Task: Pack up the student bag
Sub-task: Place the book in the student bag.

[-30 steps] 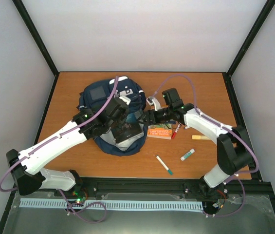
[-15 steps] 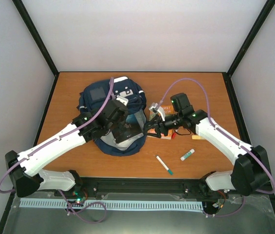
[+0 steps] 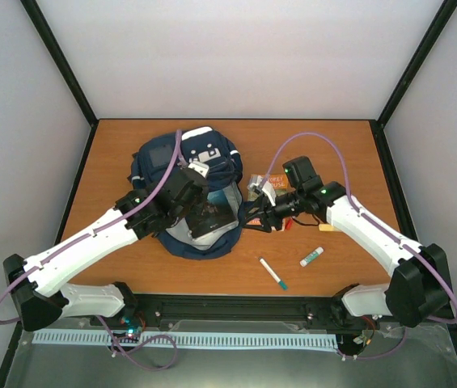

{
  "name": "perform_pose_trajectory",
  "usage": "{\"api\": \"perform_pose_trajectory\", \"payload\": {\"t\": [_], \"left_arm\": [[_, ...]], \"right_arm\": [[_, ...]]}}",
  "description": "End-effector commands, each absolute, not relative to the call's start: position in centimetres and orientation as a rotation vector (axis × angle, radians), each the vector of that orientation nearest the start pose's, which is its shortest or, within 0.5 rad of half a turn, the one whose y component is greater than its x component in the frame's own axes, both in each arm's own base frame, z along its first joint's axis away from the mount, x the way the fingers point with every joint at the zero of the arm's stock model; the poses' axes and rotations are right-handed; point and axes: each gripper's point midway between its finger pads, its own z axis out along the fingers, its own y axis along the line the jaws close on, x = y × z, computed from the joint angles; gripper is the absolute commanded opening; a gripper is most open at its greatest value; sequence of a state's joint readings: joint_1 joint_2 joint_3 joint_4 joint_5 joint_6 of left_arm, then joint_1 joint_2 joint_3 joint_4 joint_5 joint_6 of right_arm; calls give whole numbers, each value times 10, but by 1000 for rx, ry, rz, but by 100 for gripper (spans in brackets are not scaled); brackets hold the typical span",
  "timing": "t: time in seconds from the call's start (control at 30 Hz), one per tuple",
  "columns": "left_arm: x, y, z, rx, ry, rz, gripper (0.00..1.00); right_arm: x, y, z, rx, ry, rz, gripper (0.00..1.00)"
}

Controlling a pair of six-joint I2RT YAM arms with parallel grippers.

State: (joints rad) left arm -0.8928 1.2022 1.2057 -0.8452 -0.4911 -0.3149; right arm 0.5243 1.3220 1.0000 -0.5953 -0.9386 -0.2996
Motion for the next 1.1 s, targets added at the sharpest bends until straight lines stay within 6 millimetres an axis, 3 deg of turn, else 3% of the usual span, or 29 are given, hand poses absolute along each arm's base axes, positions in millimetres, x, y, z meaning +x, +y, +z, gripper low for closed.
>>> {"api": "perform_pose_trajectory", "payload": {"t": [0.0,0.27,0.53,0.7,0.9,1.07], "left_arm": [[270,-199,282,348,2160,-96,1],[271,-199,278,350,2164,-88,1],[269,-204,275,361,2161,-122,1],[268,-211,278,378,2156,-174,1],[271,-215,286,342,2157,-207,1],[269,-215,292,333,2161,-228,1]], "right_arm": [[207,281,220,-1335,1903,1189,49],[205,284,210,-1369,1923,1147,46],[202,287,182,-1399,1981,1106,46],[203,295,174,-1538,1931,878,43],[169,321,148,-1909,1677,516,38],[163,338,134,-2015,1546,339,33]]}}
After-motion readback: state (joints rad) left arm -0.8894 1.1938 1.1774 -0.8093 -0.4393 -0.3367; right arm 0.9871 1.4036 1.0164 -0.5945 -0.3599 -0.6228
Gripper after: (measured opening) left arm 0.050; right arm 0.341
